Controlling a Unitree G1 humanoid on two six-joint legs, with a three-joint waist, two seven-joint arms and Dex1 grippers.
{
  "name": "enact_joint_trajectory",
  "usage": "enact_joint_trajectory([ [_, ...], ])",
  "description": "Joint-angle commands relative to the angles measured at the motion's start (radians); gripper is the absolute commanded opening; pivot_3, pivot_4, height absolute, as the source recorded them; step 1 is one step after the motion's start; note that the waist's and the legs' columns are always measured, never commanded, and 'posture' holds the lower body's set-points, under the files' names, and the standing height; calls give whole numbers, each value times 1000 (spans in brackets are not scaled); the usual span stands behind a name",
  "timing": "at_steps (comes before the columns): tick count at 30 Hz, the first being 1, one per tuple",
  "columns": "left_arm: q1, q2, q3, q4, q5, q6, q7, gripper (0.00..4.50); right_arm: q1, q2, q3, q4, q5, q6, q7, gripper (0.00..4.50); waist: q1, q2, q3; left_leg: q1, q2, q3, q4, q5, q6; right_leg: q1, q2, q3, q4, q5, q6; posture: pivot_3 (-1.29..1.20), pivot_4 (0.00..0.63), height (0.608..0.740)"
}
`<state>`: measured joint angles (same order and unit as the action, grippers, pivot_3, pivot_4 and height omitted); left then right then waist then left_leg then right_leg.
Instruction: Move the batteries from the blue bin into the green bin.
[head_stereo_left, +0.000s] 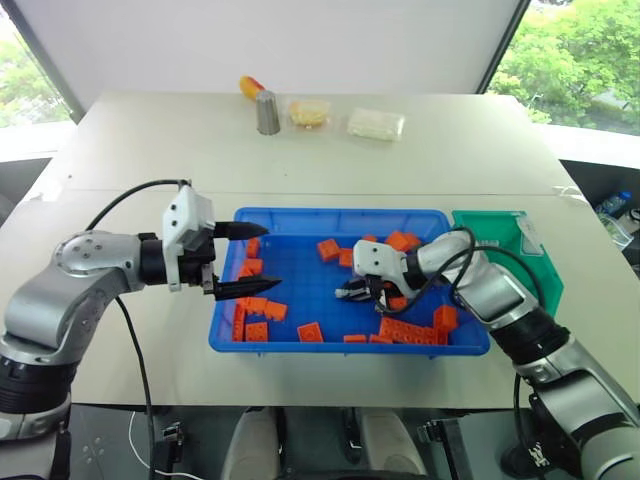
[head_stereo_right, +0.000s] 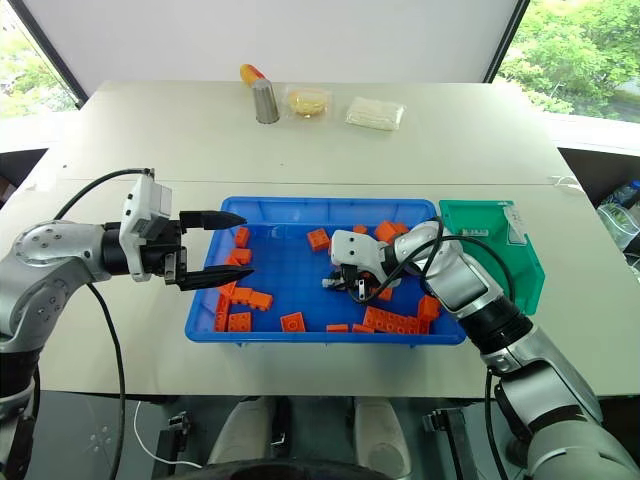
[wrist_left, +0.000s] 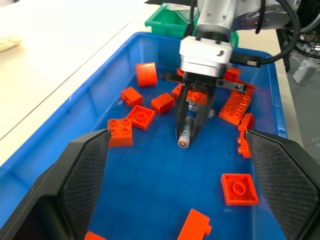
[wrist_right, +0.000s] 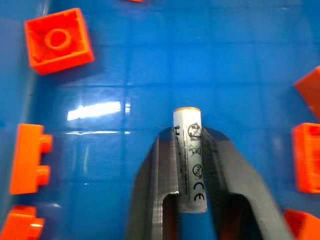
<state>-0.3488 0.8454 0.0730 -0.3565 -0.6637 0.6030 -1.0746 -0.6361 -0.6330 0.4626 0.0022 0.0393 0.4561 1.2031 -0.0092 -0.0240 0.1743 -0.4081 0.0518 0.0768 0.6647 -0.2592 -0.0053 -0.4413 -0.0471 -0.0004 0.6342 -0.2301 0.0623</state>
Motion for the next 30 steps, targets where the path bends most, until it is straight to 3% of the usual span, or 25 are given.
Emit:
enact_joint_trajectory([
  [1, -17, 10, 24, -11, -6, -10, -8, 4500, -9, -20, -76, -102, 109, 114, 57, 53, -1, 0, 0, 0, 0, 0, 0, 0, 0, 0, 0, 0, 0, 0, 0, 0, 150, 740],
  [4, -9, 6, 19, -6, 2, -18, -12, 4500, -89, 3, -251, -129, 246, 313, -6, 53, -6, 0, 0, 0, 0, 0, 0, 0, 0, 0, 0, 0, 0, 0, 1, 0, 150, 740],
  [9, 2, -6, 11, 0, 13, -31, -12, 4500, -161, -119, -455, 3, 190, 368, -205, 53, 10, 0, 0, 0, 0, 0, 0, 0, 0, -1, 0, 0, 1, 0, -1, 0, 150, 740],
  [14, -2, -19, 2, 13, 19, -39, -18, 4500, -35, -301, -538, 23, 157, 361, -241, 53, 22, 0, 0, -2, -1, 1, -1, 0, 0, 0, -2, 0, -4, 0, -1, 0, 150, 740],
  [21, -45, -35, -22, 55, 39, -58, -34, 4500, 120, -363, -600, -30, 185, 409, -284, 53, -2, 0, 0, 0, 0, 1, -1, -1, 1, 0, 0, 1, -1, 0, 0, 0, 150, 740],
  [27, -56, -42, -26, 63, 48, -63, -43, 4500, 89, -373, -578, -22, 177, 355, -292, 2931, -9, 0, 0, 0, 0, 1, -1, -1, 1, -1, 1, 1, -1, 0, 0, 0, 150, 740],
  [30, -52, -42, -25, 57, 49, -63, -41, 4500, -24, -357, -560, -30, 245, 342, -210, 2931, -11, 2, 1, 0, 0, 1, -1, -1, 1, -1, 1, 2, -1, 0, 0, 0, 150, 740],
])
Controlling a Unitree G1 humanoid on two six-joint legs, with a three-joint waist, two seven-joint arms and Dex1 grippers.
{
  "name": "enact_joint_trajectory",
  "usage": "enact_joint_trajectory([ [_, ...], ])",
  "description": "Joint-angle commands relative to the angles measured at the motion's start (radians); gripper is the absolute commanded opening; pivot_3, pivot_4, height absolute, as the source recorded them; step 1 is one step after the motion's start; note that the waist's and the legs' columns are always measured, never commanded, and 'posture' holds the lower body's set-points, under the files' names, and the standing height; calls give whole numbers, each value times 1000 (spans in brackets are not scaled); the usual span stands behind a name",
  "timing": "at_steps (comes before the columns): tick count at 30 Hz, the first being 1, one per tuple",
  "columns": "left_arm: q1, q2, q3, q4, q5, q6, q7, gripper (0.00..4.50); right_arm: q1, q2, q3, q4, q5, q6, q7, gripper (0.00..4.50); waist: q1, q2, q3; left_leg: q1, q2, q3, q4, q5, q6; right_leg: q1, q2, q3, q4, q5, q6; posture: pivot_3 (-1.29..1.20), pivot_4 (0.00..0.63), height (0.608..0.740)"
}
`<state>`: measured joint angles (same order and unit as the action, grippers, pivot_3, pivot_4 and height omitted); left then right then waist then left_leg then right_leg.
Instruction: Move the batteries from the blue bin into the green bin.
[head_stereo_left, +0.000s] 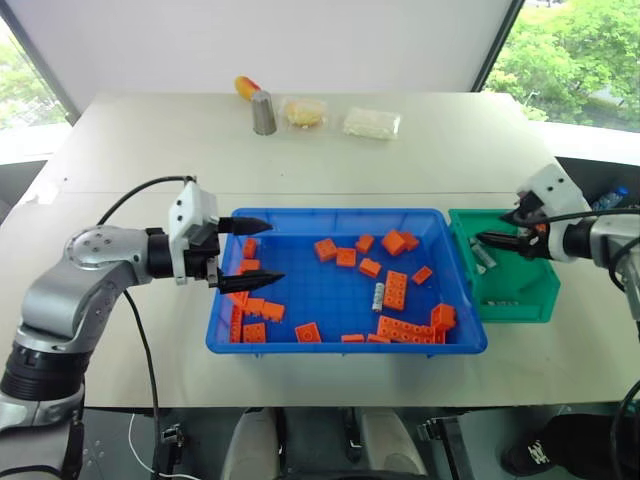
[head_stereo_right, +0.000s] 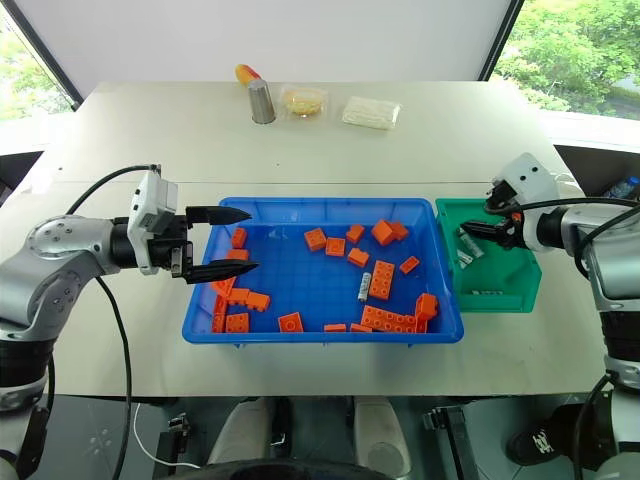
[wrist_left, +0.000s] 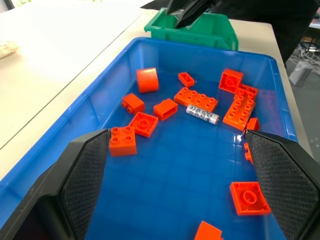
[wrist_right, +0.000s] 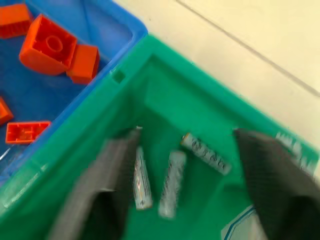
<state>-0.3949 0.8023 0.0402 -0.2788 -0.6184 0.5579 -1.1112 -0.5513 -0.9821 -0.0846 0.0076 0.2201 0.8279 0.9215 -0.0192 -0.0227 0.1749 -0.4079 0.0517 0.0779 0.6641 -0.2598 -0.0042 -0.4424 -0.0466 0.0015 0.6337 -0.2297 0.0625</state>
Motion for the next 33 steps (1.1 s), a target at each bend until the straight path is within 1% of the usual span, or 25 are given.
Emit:
enact_joint_trajectory([
  [1, -5, 1, 9, -22, 3, -17, -4, 4500, -134, -6, 1, -47, 87, -41, 113, 2931, -1, 0, 0, 0, 0, 0, 0, 0, 0, 0, 0, 0, 0, 0, 0, 0, 150, 740],
  [4, 0, 3, 11, -27, 2, -16, -3, 4500, -162, -18, 98, -123, 134, -67, 267, 2931, 5, 0, 0, 0, 0, -2, -1, 0, 0, 0, 1, -1, 0, 0, 0, 0, 150, 740],
  [7, 2, 2, 9, -29, 4, -16, 0, 4500, -160, -22, 218, -173, 111, -153, 384, 2931, 9, 0, 0, -1, 1, -2, -1, 0, 1, 0, 0, -1, 0, 0, 1, 0, 150, 740],
  [11, -2, -3, 5, -34, 6, -15, 9, 4500, -187, 10, 355, -153, 42, -227, 440, 2931, 7, 0, 0, -2, 0, 0, 1, 0, 1, 1, -2, -1, -1, 0, 0, 0, 150, 740],
  [14, 8, -4, 12, -46, 4, -11, 16, 4500, -185, 30, 421, -132, -21, -251, 433, 2931, 7, 0, 0, -1, 0, 0, 2, 0, 1, 1, -1, -1, -1, 0, 0, 0, 150, 740],
  [18, 38, 4, 29, -68, -2, -5, 28, 4500, -154, 74, 455, -150, -52, -186, 376, 2931, 7, 0, 0, -1, 0, 0, 1, 0, 1, 0, -1, -1, -1, 0, 0, 0, 150, 740],
  [20, 45, 6, 32, -77, -5, -1, 34, 4500, -133, 88, 454, -183, -46, -155, 359, 3479, 8, 0, 0, -1, 0, 0, 1, 0, 1, 0, -1, -1, 0, 0, 0, 0, 150, 740],
  [21, 47, 7, 33, -82, -7, 2, 36, 4500, -122, 92, 455, -199, -53, -149, 345, 3848, 8, 0, 0, -1, 0, -1, 1, 0, 1, 0, -1, -1, 0, 0, 0, 0, 150, 740],
  [22, 48, 8, 33, -84, -8, 3, 37, 4500, -115, 96, 456, -210, -62, -139, 330, 4315, 8, 0, 0, -1, 0, -1, 1, 0, 1, 0, -1, -1, 0, 0, 0, 0, 150, 740],
  [23, 48, 10, 34, -83, -8, 4, 37, 4500, -114, 102, 460, -216, -73, -121, 310, 4452, 8, 0, 0, -1, 0, 0, 1, 0, 1, 0, -1, -1, 0, 0, 0, 0, 150, 740],
  [29, 40, 14, 29, -76, -13, 6, 32, 4500, -102, 111, 450, -278, -47, 19, 267, 4452, 8, 0, 0, -1, 0, -1, 2, 0, 1, 0, -1, -1, 0, 0, 0, 0, 150, 740],
  [33, 29, 10, 9, -75, -12, 4, 15, 4500, -77, 111, 467, -315, -33, 64, 252, 4452, 8, 0, 0, -1, 0, -1, 2, 0, 1, 0, -1, -1, 0, 0, 0, 0, 150, 740],
])
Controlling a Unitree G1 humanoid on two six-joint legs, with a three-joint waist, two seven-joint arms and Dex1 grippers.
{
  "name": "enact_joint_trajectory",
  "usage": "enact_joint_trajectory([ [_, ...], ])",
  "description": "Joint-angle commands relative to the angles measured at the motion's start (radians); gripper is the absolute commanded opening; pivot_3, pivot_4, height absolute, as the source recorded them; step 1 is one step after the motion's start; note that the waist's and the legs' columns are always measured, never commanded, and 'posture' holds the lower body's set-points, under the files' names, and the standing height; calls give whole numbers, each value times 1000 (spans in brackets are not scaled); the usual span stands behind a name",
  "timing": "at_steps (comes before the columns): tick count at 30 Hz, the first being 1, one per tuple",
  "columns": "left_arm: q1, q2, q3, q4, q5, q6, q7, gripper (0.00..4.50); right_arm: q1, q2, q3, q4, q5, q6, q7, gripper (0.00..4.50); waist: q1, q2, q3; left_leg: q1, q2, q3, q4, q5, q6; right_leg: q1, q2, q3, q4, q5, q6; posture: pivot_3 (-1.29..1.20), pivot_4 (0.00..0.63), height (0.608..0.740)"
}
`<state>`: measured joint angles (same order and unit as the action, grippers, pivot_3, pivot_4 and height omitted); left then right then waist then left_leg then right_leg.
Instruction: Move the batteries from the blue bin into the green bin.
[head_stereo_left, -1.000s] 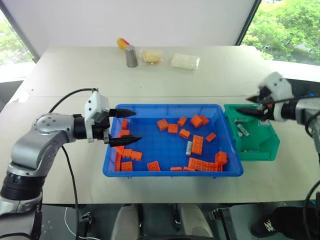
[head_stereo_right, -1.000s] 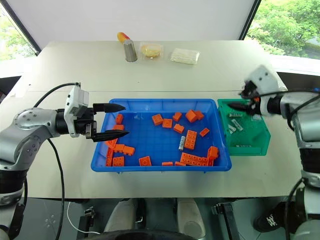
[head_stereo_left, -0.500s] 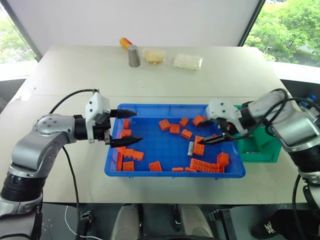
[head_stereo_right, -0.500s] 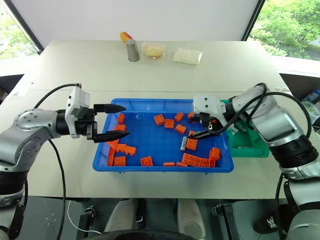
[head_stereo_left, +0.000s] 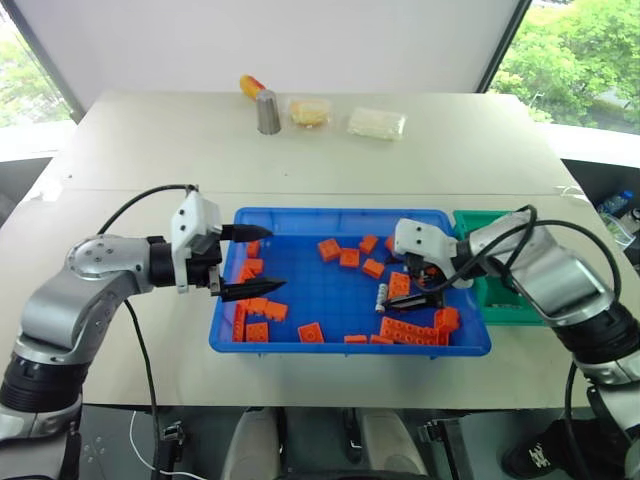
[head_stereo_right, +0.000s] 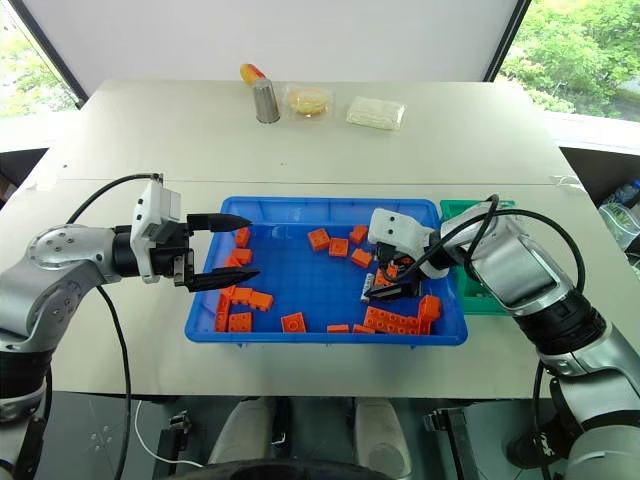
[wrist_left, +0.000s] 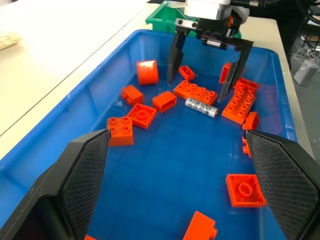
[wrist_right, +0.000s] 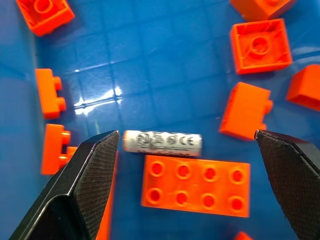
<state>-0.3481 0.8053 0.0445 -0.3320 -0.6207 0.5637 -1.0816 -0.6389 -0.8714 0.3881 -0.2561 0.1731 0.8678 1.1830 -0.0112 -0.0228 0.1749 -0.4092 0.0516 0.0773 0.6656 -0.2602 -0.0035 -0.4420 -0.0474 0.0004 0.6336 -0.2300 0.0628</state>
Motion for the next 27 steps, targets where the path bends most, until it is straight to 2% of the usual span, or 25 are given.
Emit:
enact_joint_trajectory([
  [1, -22, 7, -1, -21, -10, -2, -21, 4500, 19, -1, 1, -62, 16, 31, -10, 4452, 0, 0, 0, 0, 0, 0, 0, 0, 0, 0, 0, 0, 0, 0, 0, 0, 150, 740],
  [13, -73, 22, -80, 2, 29, -34, -131, 4500, 46, 52, 53, 2, -24, 0, -77, 4452, -1, 0, 0, 0, 0, 0, 0, 0, 0, 0, 0, 0, 0, 0, 0, 0, 150, 740],
  [16, -83, 12, -80, 14, 35, -38, -129, 4500, 53, 50, 47, 13, -32, -23, -90, 3680, 0, 0, 0, 0, 0, 0, 0, 0, 0, 0, 0, 0, 0, 0, 0, 0, 150, 740],
  [19, -83, 9, -79, 21, 38, -43, -130, 4500, 48, 48, 5, -20, 11, 8, -79, 2216, 0, 0, 0, 0, 0, 0, 0, 0, 0, 0, 0, 0, 0, 0, 0, 0, 150, 740],
  [21, -81, 9, -79, 25, 40, -49, -133, 4500, 29, 59, -37, -40, 56, 57, -79, 2228, 0, 0, 0, 0, 0, 0, 0, 0, 0, 0, 1, 0, 0, 0, 0, 0, 150, 740],
  [25, -78, 2, -83, 39, 49, -62, -137, 4500, -97, 62, -246, -29, 189, 186, -94, 2228, -3, 0, 0, 0, 0, 0, 0, 0, 0, 0, 0, 1, 0, 0, 0, 0, 150, 740],
  [27, -78, -2, -84, 41, 52, -66, -138, 4500, -135, 4, -312, 50, 173, 177, -118, 2228, 1, 0, 0, 0, 0, 0, 0, 0, 0, 0, 0, 0, 1, 0, 0, 0, 150, 740],
])
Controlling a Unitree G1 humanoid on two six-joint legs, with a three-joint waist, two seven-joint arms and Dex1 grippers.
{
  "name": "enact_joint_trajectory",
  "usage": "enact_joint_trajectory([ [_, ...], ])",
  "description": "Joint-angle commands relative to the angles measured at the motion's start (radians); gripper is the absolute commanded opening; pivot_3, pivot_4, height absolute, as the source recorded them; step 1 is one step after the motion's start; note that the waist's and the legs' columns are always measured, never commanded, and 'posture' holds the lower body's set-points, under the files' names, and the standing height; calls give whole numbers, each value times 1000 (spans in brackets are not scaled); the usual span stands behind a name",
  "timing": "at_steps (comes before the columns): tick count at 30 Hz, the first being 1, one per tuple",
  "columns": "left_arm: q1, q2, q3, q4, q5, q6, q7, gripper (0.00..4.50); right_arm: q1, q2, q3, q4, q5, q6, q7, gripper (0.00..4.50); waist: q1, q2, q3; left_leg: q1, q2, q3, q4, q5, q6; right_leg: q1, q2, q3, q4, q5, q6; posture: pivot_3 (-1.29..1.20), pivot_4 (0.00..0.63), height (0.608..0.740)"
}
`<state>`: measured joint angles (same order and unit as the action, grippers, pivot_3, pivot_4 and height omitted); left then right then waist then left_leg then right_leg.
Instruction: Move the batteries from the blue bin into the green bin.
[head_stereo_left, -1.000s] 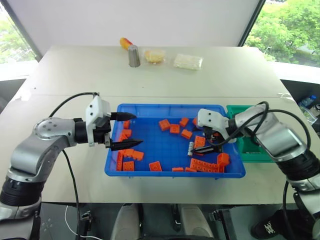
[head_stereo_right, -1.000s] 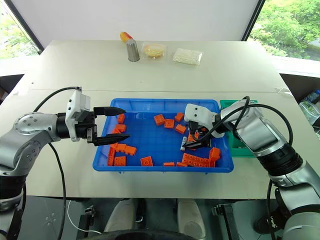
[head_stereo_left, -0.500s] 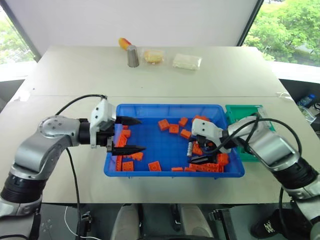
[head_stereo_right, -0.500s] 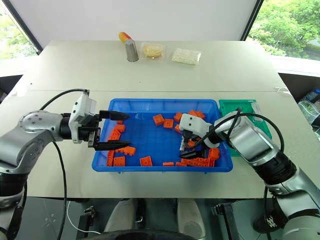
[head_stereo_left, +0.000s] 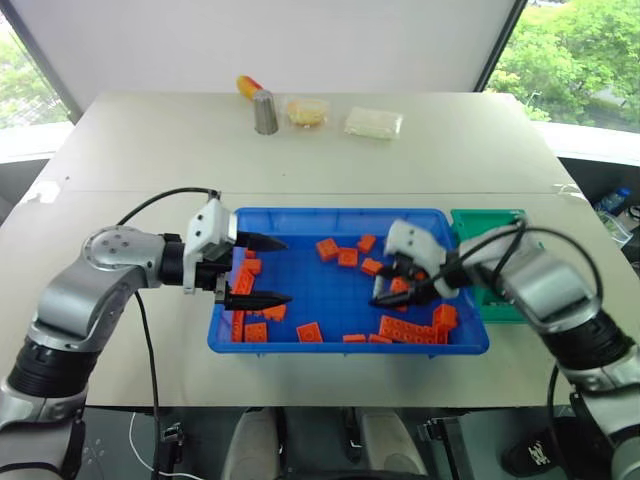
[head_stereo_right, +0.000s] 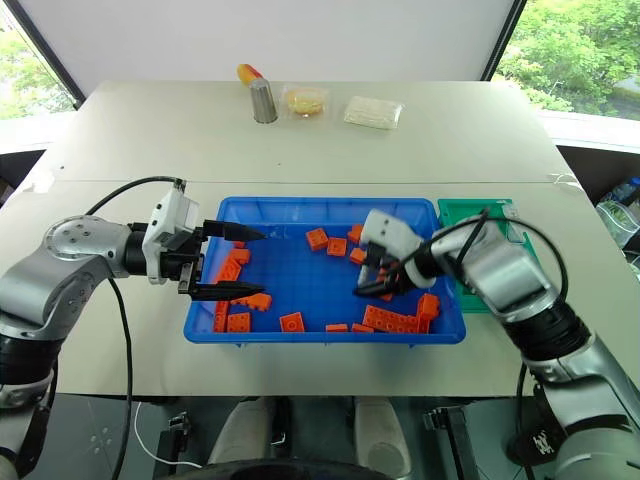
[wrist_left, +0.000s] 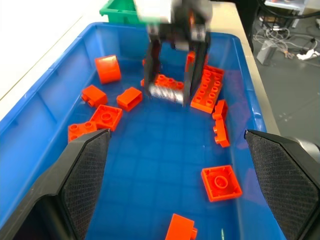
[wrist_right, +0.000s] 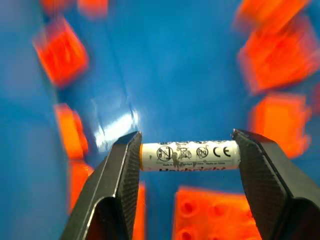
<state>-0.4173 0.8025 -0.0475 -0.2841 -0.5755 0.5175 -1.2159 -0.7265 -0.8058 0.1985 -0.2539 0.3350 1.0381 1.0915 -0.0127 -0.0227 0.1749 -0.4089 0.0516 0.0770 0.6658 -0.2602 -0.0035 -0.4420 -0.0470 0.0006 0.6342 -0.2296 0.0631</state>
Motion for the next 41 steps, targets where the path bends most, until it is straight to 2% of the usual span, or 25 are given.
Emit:
enact_joint_trajectory([
  [1, -8, -1, 7, -5, 8, -22, -4, 4500, -53, -97, -144, 87, -3, -10, -33, 2228, 9, -1, 0, 0, 0, 0, 0, 0, 0, 0, 0, 0, 0, 0, 0, 0, 150, 740],
  [6, -10, -4, 3, 17, 18, -42, -17, 4500, 23, -245, -213, 216, -44, -93, -44, 2228, 26, -1, -1, -1, 0, 1, 0, 0, 0, 1, -1, 0, -2, -1, -1, 0, 150, 740],
  [11, -35, -13, -4, 47, 27, -55, -29, 4500, 192, -294, -235, 197, -70, -196, -69, 2228, 18, -1, -1, 0, 0, 1, 0, 0, 1, 0, 0, 0, -2, 0, 0, 0, 150, 740],
  [15, -47, -12, 0, 59, 27, -53, -38, 4500, 218, -270, -262, 260, -96, -242, -142, 4182, 3, 0, -1, 1, 0, 1, 0, 0, 1, 1, 0, 1, -1, 0, 0, 0, 150, 740],
  [16, -48, -8, 4, 61, 26, -53, -41, 4500, 210, -260, -275, 268, -87, -246, -149, 4421, 0, 0, -1, 1, 0, 1, 0, 0, 1, 1, 0, 1, 0, 0, 0, 0, 150, 740],
  [20, -48, 14, 22, 80, 29, -57, -52, 4500, 132, -253, -332, 317, -40, -286, -122, 4421, -6, 1, 0, 1, 0, 1, 0, 0, 1, 0, 1, 1, 0, 0, 0, 0, 150, 740],
  [22, -48, 27, 34, 89, 26, -53, -52, 4500, 120, -280, -356, 365, -24, -368, -58, 4421, -2, 1, 0, 1, 0, 1, 0, 0, 1, 0, 1, 1, 0, 0, 1, 0, 150, 740],
  [26, -37, 90, 91, 99, 8, -47, -78, 4500, 195, -406, -423, 472, 34, -610, 271, 4421, 10, 1, 0, 0, 0, 0, -1, -1, 1, 0, 0, 0, -1, 0, 1, 0, 150, 740],
  [29, -26, 142, 146, 118, -13, -36, -101, 4500, 202, -468, -420, 618, 20, -725, 396, 4421, 4, 1, 0, 0, 0, 2, -1, -1, 2, 1, -1, 0, -3, -1, 1, 0, 150, 740],
  [35, -2, 225, 230, 167, -25, -29, -136, 4500, 171, -484, -371, 861, -50, -909, 484, 4421, -9, 1, 0, 3, 0, 3, 0, -1, 2, 2, -1, 1, -1, -1, 0, 0, 150, 740],
  [41, -2, 244, 256, 212, 1, -45, -132, 4500, 142, -438, -343, 977, -89, -994, 475, 4421, -6, 3, 0, 3, 0, 3, 0, -1, 2, 1, 0, 1, 1, -1, 0, 0, 150, 740],
])
